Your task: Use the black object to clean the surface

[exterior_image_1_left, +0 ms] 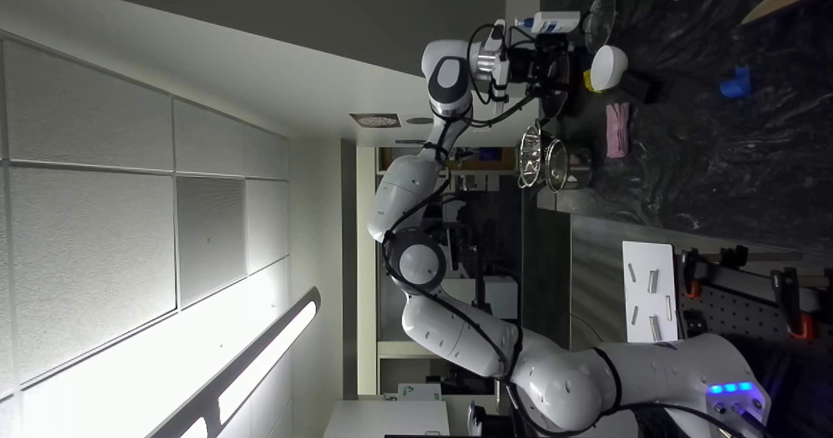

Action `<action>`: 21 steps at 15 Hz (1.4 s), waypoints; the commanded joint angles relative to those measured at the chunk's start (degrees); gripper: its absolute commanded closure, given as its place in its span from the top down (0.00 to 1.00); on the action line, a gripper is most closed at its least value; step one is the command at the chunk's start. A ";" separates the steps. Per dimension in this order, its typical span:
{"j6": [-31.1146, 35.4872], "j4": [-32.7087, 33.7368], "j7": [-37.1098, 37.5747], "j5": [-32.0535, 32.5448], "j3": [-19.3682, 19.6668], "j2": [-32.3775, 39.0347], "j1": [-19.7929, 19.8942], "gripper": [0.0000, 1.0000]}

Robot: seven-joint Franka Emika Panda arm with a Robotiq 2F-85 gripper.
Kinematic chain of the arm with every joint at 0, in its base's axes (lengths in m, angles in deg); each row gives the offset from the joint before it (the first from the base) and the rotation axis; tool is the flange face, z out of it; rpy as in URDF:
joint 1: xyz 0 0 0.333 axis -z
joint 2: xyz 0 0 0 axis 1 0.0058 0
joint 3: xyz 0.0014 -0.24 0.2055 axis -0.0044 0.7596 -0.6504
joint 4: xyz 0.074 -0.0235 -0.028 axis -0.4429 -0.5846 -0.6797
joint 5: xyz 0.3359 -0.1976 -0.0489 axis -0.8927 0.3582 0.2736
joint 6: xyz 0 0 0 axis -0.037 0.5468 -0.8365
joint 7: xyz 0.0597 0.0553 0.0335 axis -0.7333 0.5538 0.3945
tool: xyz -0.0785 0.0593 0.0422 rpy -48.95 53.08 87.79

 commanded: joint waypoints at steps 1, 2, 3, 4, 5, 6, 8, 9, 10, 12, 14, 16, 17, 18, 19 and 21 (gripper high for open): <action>3.37 -11.28 2.85 -1.91 0.32 -9.28 1.24 1.00; 3.99 -13.15 3.47 -2.19 0.34 -10.75 1.43 1.00; 4.59 -15.01 4.24 -2.39 0.32 -12.15 1.45 1.00; 5.04 -16.68 4.88 -2.20 0.31 -13.41 1.38 1.00; 5.92 -18.49 5.18 -2.03 0.17 -14.53 1.29 1.00; 6.71 -20.11 5.24 -2.00 0.05 -15.59 1.19 1.00; 9.36 -23.21 6.64 -2.23 -0.01 -17.47 1.12 1.00; 11.52 -24.81 7.51 -2.82 0.03 -18.33 1.24 1.00; 13.32 -26.03 9.26 -3.20 0.15 -18.90 1.25 1.00; 16.60 -28.18 11.93 -4.06 0.31 -19.84 1.29 1.00; 19.43 -29.87 14.24 -5.17 0.47 -20.45 1.34 1.00; 21.00 -30.82 15.34 -5.27 0.33 -20.42 1.07 1.00; 21.16 -30.99 14.85 -4.92 0.14 -20.17 0.87 1.00; 19.30 -28.41 13.93 -4.27 0.34 -18.25 1.03 1.00; 19.65 -28.78 13.95 -4.28 0.27 -18.25 0.97 1.00; 19.85 -29.09 13.95 -4.27 0.23 -18.25 0.90 1.00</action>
